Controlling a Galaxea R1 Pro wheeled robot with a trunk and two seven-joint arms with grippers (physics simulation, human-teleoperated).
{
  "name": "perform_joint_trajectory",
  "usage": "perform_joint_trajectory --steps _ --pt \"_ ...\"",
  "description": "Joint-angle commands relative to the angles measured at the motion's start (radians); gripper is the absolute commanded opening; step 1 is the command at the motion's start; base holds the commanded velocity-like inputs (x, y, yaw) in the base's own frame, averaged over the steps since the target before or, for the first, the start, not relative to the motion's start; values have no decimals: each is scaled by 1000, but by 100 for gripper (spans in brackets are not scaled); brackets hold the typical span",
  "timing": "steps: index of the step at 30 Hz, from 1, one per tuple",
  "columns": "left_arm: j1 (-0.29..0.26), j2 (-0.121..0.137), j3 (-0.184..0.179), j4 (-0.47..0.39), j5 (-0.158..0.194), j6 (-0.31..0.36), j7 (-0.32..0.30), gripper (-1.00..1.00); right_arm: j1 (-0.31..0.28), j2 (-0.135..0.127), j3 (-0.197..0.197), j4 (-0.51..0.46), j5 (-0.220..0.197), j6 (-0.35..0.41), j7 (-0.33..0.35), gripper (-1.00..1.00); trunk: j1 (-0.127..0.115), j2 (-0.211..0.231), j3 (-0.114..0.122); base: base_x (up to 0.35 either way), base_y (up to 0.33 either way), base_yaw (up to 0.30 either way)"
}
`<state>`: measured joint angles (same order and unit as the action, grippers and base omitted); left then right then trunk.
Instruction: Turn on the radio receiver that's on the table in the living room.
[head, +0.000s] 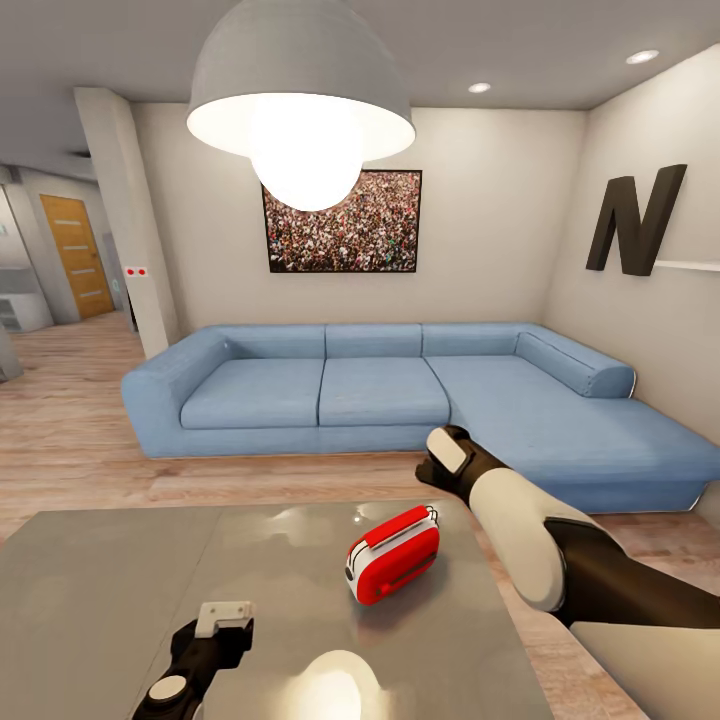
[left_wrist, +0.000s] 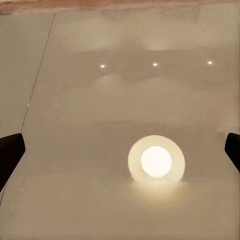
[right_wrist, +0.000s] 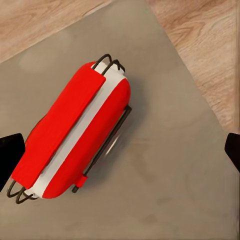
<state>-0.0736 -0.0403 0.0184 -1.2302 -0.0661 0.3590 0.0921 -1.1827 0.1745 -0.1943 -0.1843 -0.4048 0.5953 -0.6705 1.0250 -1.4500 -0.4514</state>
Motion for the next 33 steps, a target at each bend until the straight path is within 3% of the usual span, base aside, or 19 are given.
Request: perform_joint_trajectory --steps 1,10,16,33 --pt "0 1 0 0 -1 0 0 100 0 0 7 0 0 0 1 100 0 0 0 0 0 0" --pt "0 -1 0 0 0 -1 0 100 0 0 16 0 0 2 -1 100 0 0 0 -45 129 0" --pt "0 -3 1 0 2 -49 -1 100 0 0 16 0 0 2 -1 100 0 0 0 -16 22 0" --pt "0 -2 1 0 -2 -49 1 100 0 0 16 3 0 2 2 100 0 0 0 47 83 0"
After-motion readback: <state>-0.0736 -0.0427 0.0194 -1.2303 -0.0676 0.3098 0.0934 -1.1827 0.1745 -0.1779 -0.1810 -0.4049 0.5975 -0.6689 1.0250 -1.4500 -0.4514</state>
